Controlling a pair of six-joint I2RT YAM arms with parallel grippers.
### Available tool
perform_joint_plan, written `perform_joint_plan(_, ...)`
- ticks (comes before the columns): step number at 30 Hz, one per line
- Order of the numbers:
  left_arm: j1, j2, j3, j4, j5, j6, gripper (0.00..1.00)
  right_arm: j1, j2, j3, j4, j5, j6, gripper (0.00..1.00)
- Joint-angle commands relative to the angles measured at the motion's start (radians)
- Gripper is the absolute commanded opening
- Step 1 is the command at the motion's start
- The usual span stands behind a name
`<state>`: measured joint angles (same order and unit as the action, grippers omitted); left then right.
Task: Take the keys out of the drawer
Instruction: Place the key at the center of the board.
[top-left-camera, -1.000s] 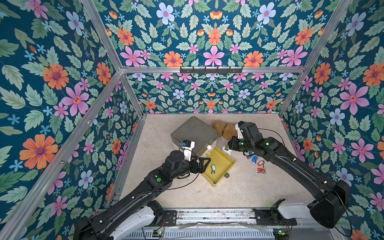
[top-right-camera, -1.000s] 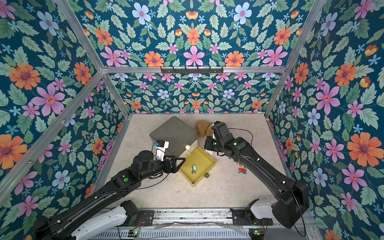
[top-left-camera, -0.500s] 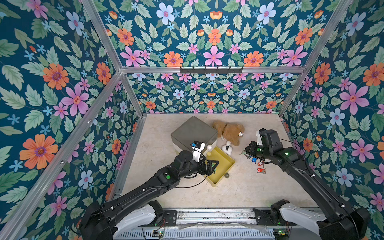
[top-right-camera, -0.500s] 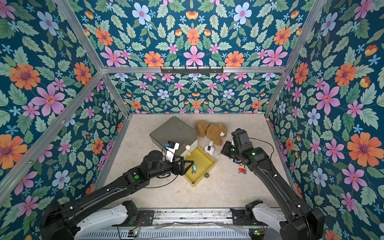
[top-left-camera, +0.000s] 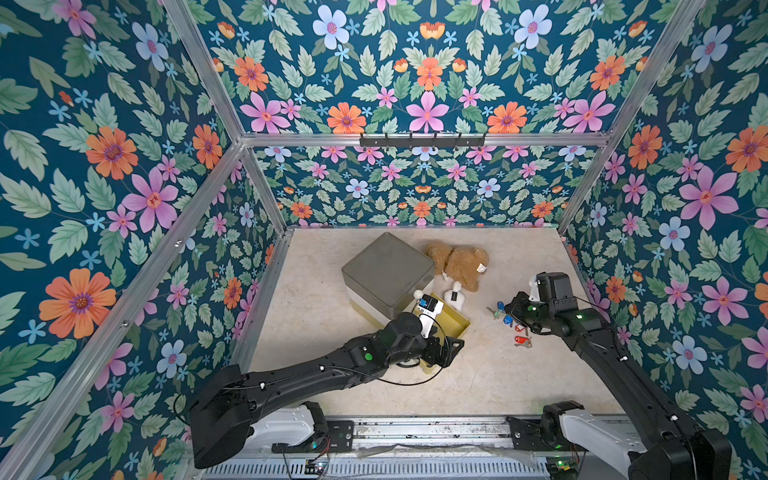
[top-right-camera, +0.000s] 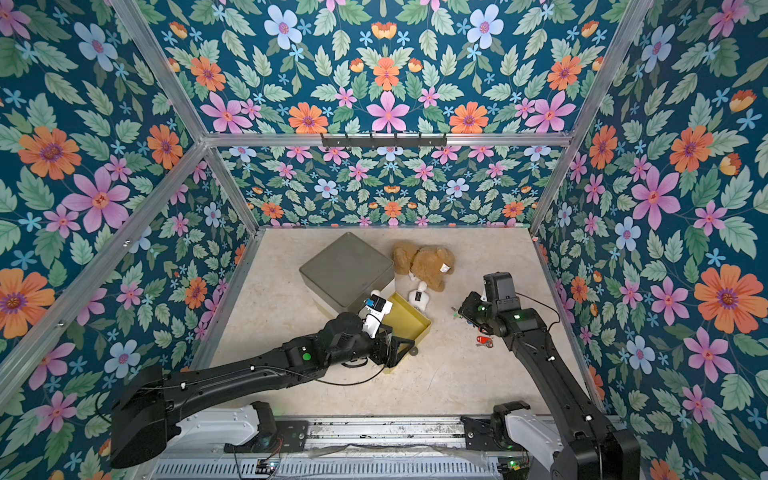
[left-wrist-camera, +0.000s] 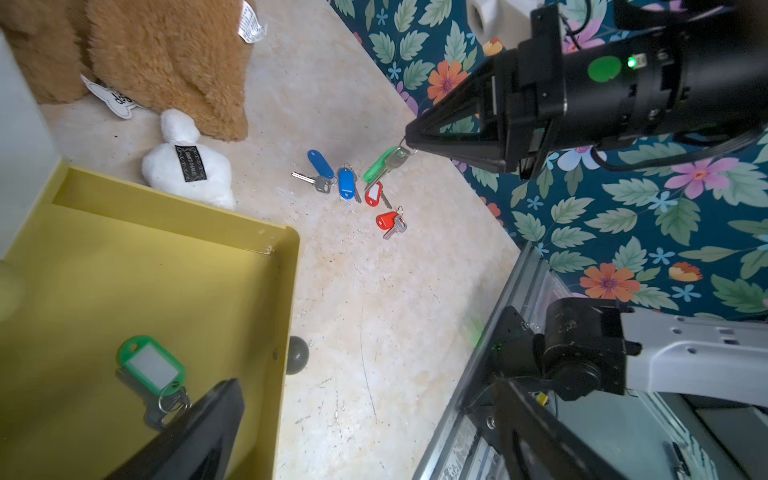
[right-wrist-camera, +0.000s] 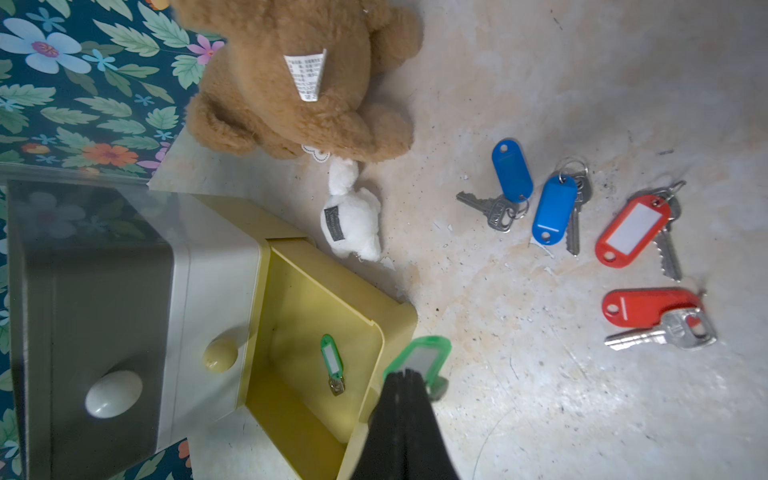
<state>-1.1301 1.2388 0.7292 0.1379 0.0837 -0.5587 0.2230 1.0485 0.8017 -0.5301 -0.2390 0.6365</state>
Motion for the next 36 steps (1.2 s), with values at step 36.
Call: perform_joint_plan(36, -0.105, -0.056, -0.121, 0.092, -0.352, -0.055, 0.99, -0.002, 0.305, -0.174, 0.497, -0.219, 0.216, 0.0)
